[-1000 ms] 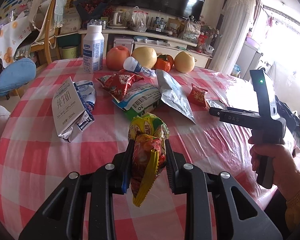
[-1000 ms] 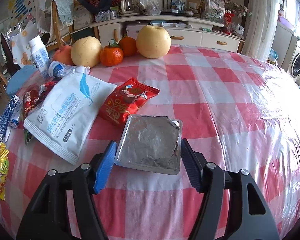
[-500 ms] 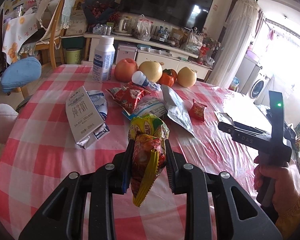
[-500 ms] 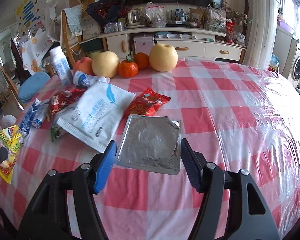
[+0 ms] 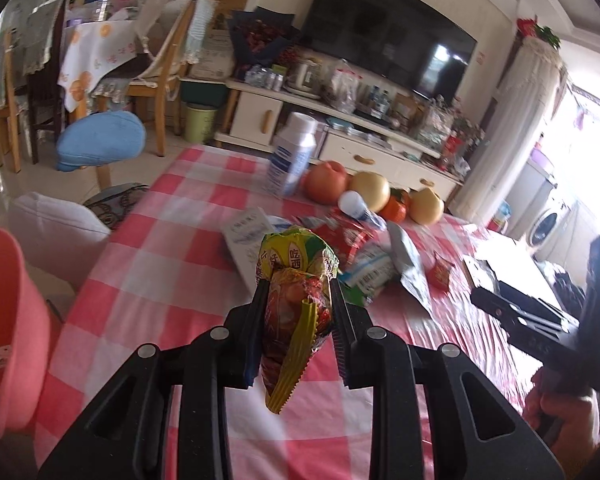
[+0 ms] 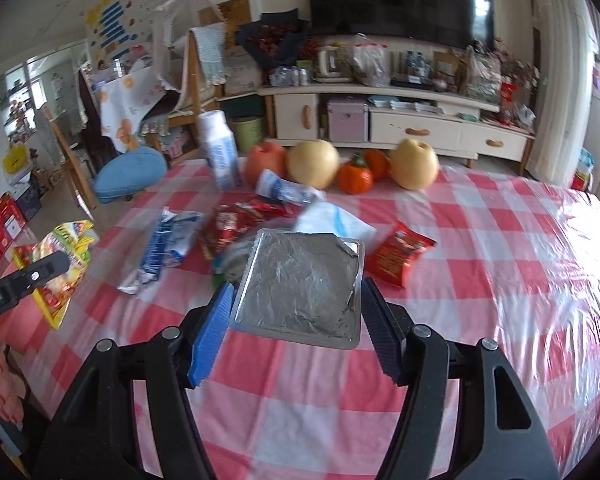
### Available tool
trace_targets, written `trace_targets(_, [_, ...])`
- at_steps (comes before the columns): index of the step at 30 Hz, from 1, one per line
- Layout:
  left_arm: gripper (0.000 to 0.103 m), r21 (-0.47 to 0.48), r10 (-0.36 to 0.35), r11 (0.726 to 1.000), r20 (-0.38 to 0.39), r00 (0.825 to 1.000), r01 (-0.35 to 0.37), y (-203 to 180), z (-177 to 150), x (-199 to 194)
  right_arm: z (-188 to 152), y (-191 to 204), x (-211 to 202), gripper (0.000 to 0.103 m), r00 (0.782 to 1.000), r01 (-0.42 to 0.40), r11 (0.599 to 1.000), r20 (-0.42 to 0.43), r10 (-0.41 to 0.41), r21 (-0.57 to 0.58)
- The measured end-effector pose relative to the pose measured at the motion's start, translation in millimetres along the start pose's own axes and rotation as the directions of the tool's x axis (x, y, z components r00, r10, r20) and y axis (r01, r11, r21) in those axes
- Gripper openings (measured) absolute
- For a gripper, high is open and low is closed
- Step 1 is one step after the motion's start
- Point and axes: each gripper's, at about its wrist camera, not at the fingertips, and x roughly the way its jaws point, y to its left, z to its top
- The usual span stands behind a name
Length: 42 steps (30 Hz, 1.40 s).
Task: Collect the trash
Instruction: 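Carry both items over the pink bucket and open both tools to drop them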
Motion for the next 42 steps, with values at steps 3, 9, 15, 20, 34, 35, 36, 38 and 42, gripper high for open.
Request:
trace_targets(3, [0.03,-0.048,0.047,0.998,0.025,0.999,-0.046,22,8,-10,8,30,-2,0.065,0.999,-0.044,0.998,0.011,0.044,-0.049])
trace_targets(9, [0.031,-0.148,0.158,0.978,0.067,0.985,-0.147,71,19,-32,23,97,-5,0.065,0.988,-0.149,0.978,0.017,0.154,-0.148])
trace_targets(15, [0.031,-0.272,0.28,0.93,0.084,0.956,-0.248,130,23,-59,33,178,-2,0.065,0.967,-0.246,0.929,-0.002,0.256,-0.278])
trace_targets(20, [0.031,-0.385,0.375,0.864,0.067,0.924,-0.323,186,20,-78,37,247,4,0.065,0.944,-0.318,0.872,-0.036,0.329,-0.373])
trace_targets(34, [0.03,-0.53,0.473,0.747,-0.001,0.881,-0.402,266,4,-98,21,381,42,0.066,0.913,-0.396,0.747,-0.139,0.384,-0.534])
trace_targets(35, [0.03,-0.536,0.47,0.744,-0.003,0.882,-0.399,268,4,-97,19,385,45,0.066,0.91,-0.403,0.745,-0.147,0.387,-0.531])
trace_targets(36, [0.03,-0.541,0.471,0.74,-0.005,0.882,-0.399,270,4,-98,17,387,51,0.067,0.902,-0.423,0.739,-0.166,0.398,-0.525])
trace_targets(38, [0.034,-0.554,0.48,0.728,-0.009,0.877,-0.404,275,3,-98,14,391,58,0.068,0.883,-0.463,0.722,-0.195,0.427,-0.514])
trace_targets(42, [0.057,-0.575,0.501,0.707,-0.002,0.865,-0.411,278,1,-102,5,396,62,0.084,0.877,-0.474,0.722,-0.201,0.436,-0.503])
